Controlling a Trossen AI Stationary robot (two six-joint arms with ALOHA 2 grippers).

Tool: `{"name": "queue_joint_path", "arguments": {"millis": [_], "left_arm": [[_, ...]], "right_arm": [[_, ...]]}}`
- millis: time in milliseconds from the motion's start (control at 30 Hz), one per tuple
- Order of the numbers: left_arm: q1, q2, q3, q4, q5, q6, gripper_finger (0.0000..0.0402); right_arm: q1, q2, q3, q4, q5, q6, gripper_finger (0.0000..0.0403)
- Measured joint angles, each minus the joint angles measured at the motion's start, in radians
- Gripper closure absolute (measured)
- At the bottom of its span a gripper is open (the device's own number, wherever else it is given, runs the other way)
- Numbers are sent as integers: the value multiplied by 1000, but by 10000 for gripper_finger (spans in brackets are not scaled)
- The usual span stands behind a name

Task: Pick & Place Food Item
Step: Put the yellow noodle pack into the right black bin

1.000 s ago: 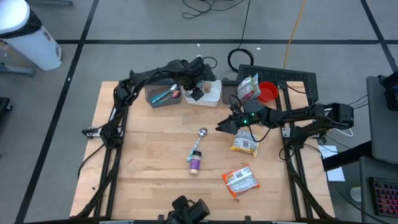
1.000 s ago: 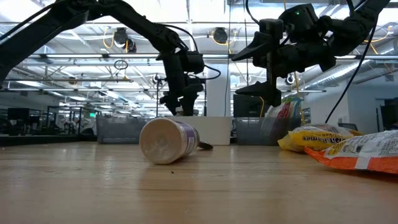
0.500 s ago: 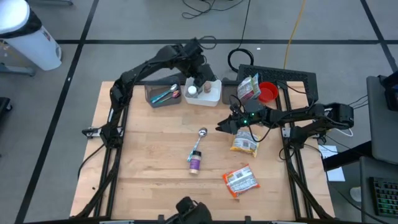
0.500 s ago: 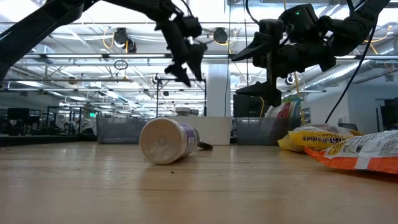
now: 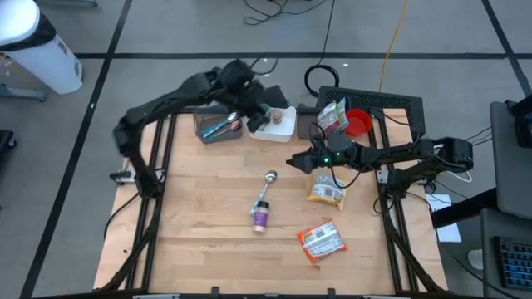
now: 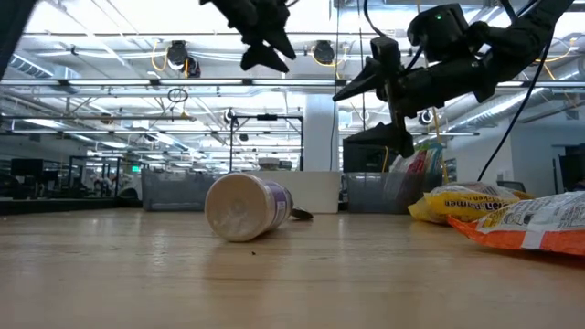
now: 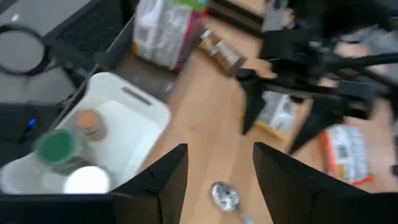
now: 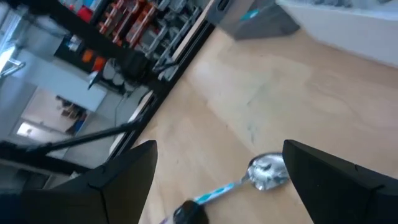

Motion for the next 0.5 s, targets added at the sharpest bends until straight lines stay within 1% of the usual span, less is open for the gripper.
{"name": "queue_joint_path", "arguments": {"millis": [200,300,400,500], "left_arm": [[-16,-313,-482,367,74,-98,230],[-34,-477,-684,517,102,-148,231],[-62,-629,-849,625,111,-202,231],[-85,-762,-970,707,90,-250,231]], "right_arm": [[0,0,0,22,45,-3,64],[0,0,0,25,84,-3,64],[0,0,0,31,121,-4,64],[0,0,0,30,164,-4,64]]}}
